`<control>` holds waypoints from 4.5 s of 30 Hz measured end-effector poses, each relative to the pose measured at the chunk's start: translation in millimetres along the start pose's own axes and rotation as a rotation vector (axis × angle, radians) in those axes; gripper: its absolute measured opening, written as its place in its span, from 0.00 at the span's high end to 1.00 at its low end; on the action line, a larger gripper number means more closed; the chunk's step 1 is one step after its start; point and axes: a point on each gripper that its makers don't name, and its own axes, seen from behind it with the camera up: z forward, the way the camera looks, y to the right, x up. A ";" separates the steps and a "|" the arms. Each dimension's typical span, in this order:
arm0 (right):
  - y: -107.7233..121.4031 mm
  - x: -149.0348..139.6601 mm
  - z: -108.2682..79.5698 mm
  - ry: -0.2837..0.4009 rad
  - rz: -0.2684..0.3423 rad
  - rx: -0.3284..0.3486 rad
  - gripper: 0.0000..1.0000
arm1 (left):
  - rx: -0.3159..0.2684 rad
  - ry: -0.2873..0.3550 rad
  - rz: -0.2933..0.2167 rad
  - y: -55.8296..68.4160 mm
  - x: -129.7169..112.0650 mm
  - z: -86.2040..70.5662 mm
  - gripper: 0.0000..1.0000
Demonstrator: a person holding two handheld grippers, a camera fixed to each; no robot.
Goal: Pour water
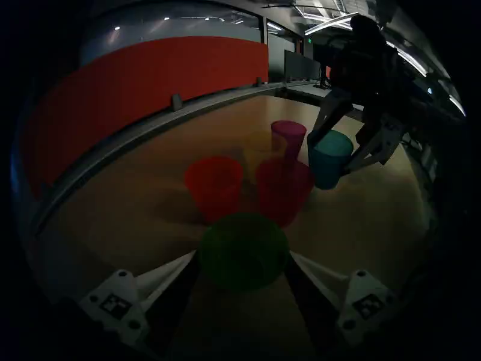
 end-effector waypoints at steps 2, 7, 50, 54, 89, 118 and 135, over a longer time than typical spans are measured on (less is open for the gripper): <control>-0.2 -0.9 1.3 -0.001 -0.002 -0.002 0.03 | 0.003 -0.009 0.004 0.1 -3.0 -0.6 0.08; -1.8 -3.7 5.7 -0.001 -0.001 -0.004 0.03 | 0.000 -0.024 -0.003 1.1 -9.3 -4.5 0.07; -9.4 -41.1 3.1 -0.006 0.087 -0.040 0.01 | 0.028 -0.004 -0.055 8.1 -28.1 -43.8 0.03; -10.4 -47.0 -8.9 0.004 0.094 -0.057 0.01 | 0.053 0.012 -0.073 6.0 -29.7 -53.7 0.03; 34.5 -24.7 -134.0 0.391 0.273 -0.518 0.00 | 0.471 0.398 -0.181 -25.2 1.3 -171.5 0.03; 63.3 2.9 -216.4 0.724 0.366 -0.954 0.00 | 0.768 0.667 -0.247 -35.6 25.4 -249.6 0.03; 61.5 -18.0 -220.9 0.743 0.427 -0.994 0.00 | 0.882 0.638 -0.226 -50.6 5.6 -241.9 0.03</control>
